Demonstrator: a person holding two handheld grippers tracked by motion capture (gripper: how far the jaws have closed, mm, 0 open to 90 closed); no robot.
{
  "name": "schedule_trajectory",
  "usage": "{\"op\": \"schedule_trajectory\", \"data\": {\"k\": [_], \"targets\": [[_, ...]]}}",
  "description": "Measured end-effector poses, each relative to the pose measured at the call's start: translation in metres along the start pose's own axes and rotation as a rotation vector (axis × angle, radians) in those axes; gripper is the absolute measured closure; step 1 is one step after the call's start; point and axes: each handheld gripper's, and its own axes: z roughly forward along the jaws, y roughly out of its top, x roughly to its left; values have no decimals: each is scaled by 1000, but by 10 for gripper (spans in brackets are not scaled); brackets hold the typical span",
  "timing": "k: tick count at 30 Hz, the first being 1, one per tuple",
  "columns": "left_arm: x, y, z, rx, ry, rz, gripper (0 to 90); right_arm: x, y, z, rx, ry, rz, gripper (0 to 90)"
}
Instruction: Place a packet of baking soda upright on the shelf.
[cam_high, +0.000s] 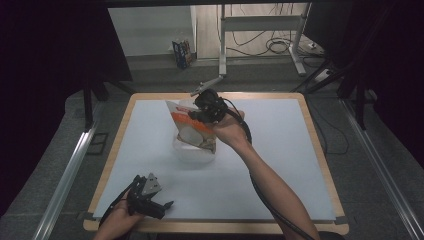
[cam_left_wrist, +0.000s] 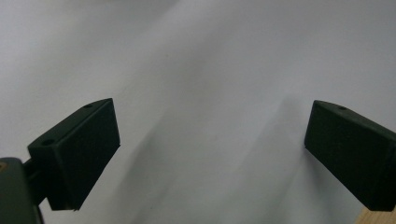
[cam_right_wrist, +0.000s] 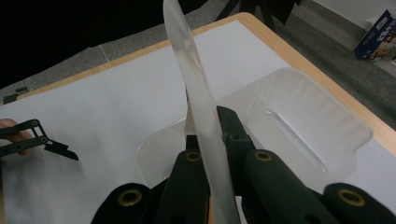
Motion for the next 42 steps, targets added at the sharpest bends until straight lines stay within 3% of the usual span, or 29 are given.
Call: {"op": "schedule_trajectory", "data": {"k": [10, 18, 27, 36, 42], "targets": [[0, 0, 0, 2, -1, 2, 34, -2, -10, 18, 17, 2, 24, 889], [0, 0, -1, 3, -1, 0, 34, -3, -24, 37, 50, 8, 16, 888], [0, 0, 0, 4, 1, 4, 34, -10, -34, 35, 43, -16, 7, 886], [0, 0, 0, 4, 1, 4, 34, -28, -47, 36, 53, -19, 48, 879], [-1, 0, 0, 5, 0, 5, 34, -25, -47, 35, 66, -15, 36, 848]]}}
